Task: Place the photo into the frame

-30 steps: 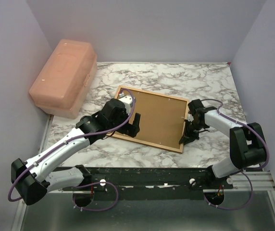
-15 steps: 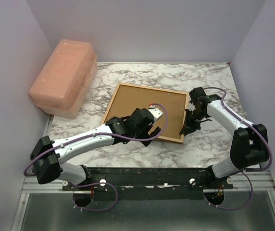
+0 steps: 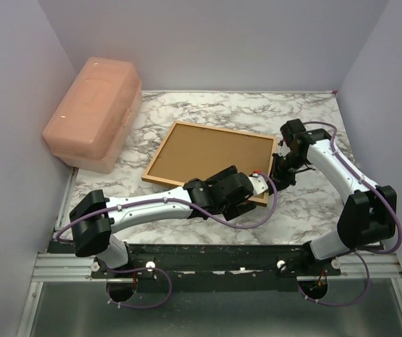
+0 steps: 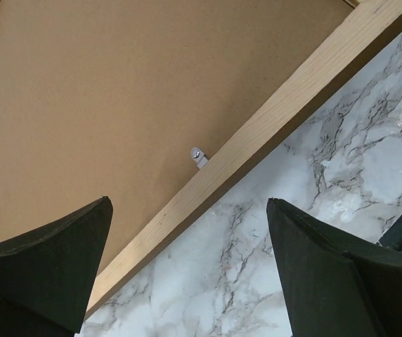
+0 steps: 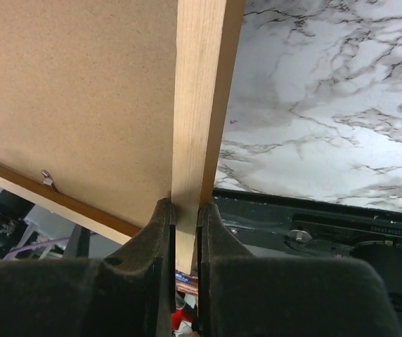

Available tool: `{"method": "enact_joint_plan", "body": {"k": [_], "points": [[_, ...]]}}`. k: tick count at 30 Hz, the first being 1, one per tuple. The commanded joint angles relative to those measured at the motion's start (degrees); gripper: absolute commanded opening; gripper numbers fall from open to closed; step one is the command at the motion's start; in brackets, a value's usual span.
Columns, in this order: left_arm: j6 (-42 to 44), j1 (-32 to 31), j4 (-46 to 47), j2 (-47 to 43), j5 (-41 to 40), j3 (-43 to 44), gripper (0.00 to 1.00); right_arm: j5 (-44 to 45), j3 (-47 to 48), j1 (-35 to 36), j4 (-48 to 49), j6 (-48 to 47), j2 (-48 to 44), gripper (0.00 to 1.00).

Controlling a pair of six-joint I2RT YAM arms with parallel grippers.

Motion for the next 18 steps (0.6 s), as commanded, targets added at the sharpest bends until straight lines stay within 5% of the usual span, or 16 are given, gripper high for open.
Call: {"method": "enact_joint_plan", "body": {"k": [1,13,18], "points": [[5.09,-1.26,2.65,1.12,-4.42,0.3,0.93,-8.22,4.14,-0.06,-1.69,-1.52,-1.94,0.0],[9.3,-1.37,8.8,4.97,-13.96,-2.26,0.89,-11.83,8.11,-0.05,-4.94,-1.7,-2.63,0.0],[11.18,-1.37,10.82,5.36,-17.56,-2.74,0.76,-13.16,8.48,-0.05,-5.37,-1.67,-2.75,0.0]]}}
